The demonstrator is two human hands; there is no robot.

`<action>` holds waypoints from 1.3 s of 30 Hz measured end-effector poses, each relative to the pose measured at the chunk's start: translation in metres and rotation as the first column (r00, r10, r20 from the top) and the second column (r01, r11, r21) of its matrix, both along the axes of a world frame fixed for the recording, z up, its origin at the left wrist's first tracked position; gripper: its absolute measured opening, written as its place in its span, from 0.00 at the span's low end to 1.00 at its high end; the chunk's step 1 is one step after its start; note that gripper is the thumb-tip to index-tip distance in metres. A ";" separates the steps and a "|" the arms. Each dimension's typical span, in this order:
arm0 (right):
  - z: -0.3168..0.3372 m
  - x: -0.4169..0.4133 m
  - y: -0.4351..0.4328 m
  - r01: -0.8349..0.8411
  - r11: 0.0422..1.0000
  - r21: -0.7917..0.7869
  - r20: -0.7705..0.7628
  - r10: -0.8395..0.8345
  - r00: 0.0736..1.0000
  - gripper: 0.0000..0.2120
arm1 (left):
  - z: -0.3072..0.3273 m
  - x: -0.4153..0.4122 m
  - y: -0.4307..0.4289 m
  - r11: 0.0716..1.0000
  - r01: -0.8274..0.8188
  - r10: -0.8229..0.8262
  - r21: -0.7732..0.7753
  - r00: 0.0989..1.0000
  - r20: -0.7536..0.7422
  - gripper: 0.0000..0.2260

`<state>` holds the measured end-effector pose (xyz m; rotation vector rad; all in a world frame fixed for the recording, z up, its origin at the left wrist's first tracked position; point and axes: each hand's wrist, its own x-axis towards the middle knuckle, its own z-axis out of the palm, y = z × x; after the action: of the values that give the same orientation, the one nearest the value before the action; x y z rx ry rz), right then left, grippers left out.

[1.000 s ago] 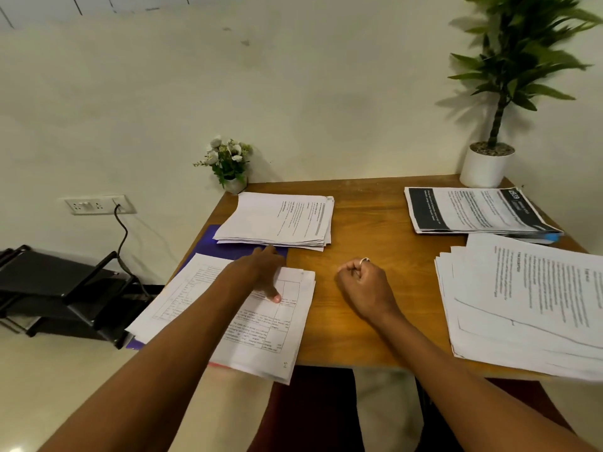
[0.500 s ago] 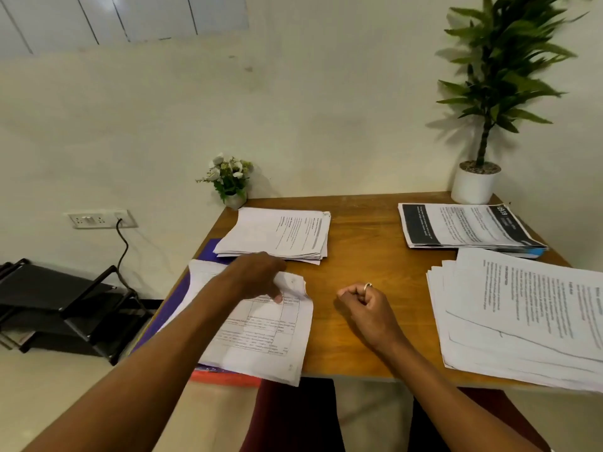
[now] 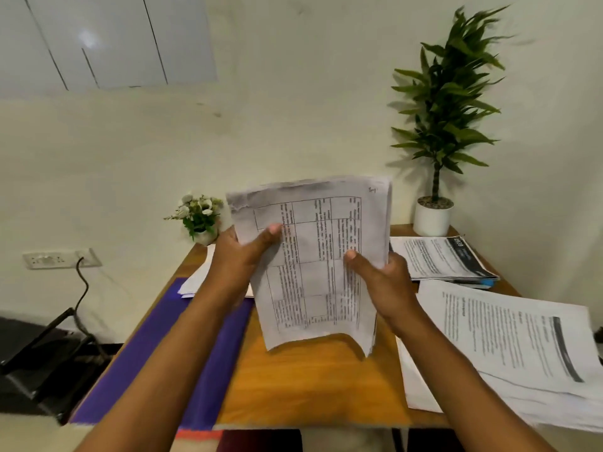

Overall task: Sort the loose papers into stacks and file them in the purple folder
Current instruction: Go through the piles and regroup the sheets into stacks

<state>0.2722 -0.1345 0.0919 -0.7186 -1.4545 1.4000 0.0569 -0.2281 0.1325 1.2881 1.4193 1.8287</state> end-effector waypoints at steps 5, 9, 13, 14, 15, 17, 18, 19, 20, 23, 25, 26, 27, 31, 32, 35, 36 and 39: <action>-0.031 0.007 0.003 0.021 1.000 0.011 0.066 -0.022 0.998 0.10 | -0.051 0.020 -0.012 0.990 0.074 -0.066 -0.116 0.995 0.076 0.13; -0.064 0.007 -0.003 0.017 0.999 -0.051 0.214 -0.006 0.977 0.16 | -0.093 0.035 -0.019 0.977 -0.008 0.029 -0.214 0.995 0.092 0.11; -0.060 0.006 0.004 0.004 0.998 -0.061 0.185 0.008 0.983 0.11 | -0.090 0.031 -0.016 0.982 -0.075 0.096 -0.174 0.989 0.114 0.05; -0.063 0.004 0.004 -0.009 0.998 -0.059 0.211 0.021 0.977 0.11 | -0.095 0.030 -0.015 0.979 -0.079 0.103 -0.186 0.987 0.124 0.05; -0.068 0.003 0.002 -0.013 0.998 -0.067 0.237 0.028 0.971 0.11 | -0.100 0.031 -0.015 0.975 -0.079 0.108 -0.208 0.985 0.133 0.06; -0.083 0.002 -0.002 -0.013 0.995 -0.101 0.274 0.040 0.961 0.13 | -0.114 0.035 -0.017 0.969 -0.083 0.120 -0.233 0.981 0.149 0.10; -0.089 0.002 -0.003 -0.011 0.993 -0.117 0.279 0.044 0.959 0.14 | -0.120 0.036 -0.018 0.967 -0.087 0.126 -0.239 0.980 0.154 0.12; -0.092 0.002 -0.004 -0.005 0.992 -0.126 0.277 0.041 0.960 0.14 | -0.121 0.038 -0.018 0.965 -0.095 0.134 -0.246 0.980 0.149 0.12; -0.093 0.002 -0.004 0.005 0.991 -0.131 0.271 0.031 0.962 0.15 | -0.122 0.037 -0.017 0.964 -0.102 0.137 -0.244 0.982 0.131 0.11; -0.098 0.003 -0.004 0.016 0.987 -0.161 0.266 0.027 0.964 0.11 | -0.123 0.035 -0.015 0.962 -0.105 0.140 -0.252 0.982 0.126 0.09; -0.103 0.004 -0.007 0.004 0.983 -0.184 0.283 0.049 0.958 0.10 | -0.126 0.033 -0.014 0.956 -0.119 0.147 -0.267 0.985 0.090 0.16; -0.105 0.004 -0.008 0.004 0.981 -0.192 0.294 0.054 0.954 0.11 | -0.127 0.033 -0.014 0.955 -0.122 0.151 -0.269 0.984 0.092 0.18; -0.107 0.004 -0.008 0.003 0.981 -0.194 0.299 0.057 0.952 0.13 | -0.127 0.033 -0.014 0.955 -0.125 0.157 -0.271 0.982 0.103 0.19; -0.099 0.005 -0.003 -0.001 0.986 -0.167 0.306 0.053 0.951 0.18 | -0.124 0.036 -0.014 0.960 -0.114 0.147 -0.254 0.983 0.113 0.15; -0.097 0.005 -0.002 -0.001 0.988 -0.157 0.313 0.050 0.948 0.19 | -0.123 0.036 -0.014 0.962 -0.112 0.147 -0.251 0.981 0.125 0.12; -0.098 0.004 -0.002 -0.006 0.990 -0.142 0.330 0.053 0.942 0.17 | -0.128 0.035 -0.013 0.954 -0.126 0.163 -0.272 0.979 0.118 0.15; -0.102 0.005 -0.002 -0.011 0.989 -0.144 0.329 0.059 0.942 0.16 | -0.133 0.035 -0.012 0.948 -0.125 0.162 -0.291 0.981 0.107 0.18; -0.110 0.006 -0.004 -0.010 0.987 -0.163 0.347 0.067 0.936 0.15 | -0.139 0.035 -0.013 0.938 -0.123 0.164 -0.325 0.981 0.101 0.19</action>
<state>0.2787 -0.1383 -0.0181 -1.0932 -1.6482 1.4831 0.0924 -0.2415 -0.0066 0.9130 1.6912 1.6512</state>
